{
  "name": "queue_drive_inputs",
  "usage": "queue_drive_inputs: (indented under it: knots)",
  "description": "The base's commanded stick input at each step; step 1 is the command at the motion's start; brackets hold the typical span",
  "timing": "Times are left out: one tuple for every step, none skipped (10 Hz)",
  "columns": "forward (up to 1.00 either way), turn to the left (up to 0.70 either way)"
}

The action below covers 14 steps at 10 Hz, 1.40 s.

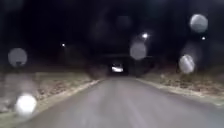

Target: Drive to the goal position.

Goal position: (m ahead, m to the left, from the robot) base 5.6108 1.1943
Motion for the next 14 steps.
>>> queue_drive_inputs:
  knots:
    - [1.00,0.00]
    - [1.00,0.00]
    - [1.00,0.00]
    - [1.00,0.00]
    - [1.00,0.00]
    - [1.00,0.00]
    - [1.00,0.00]
    - [1.00,0.00]
    - [1.00,0.00]
    - [1.00,0.00]
    - [1.00,0.00]
    - [1.00,0.00]
    - [1.00,0.00]
    - [1.00,0.00]
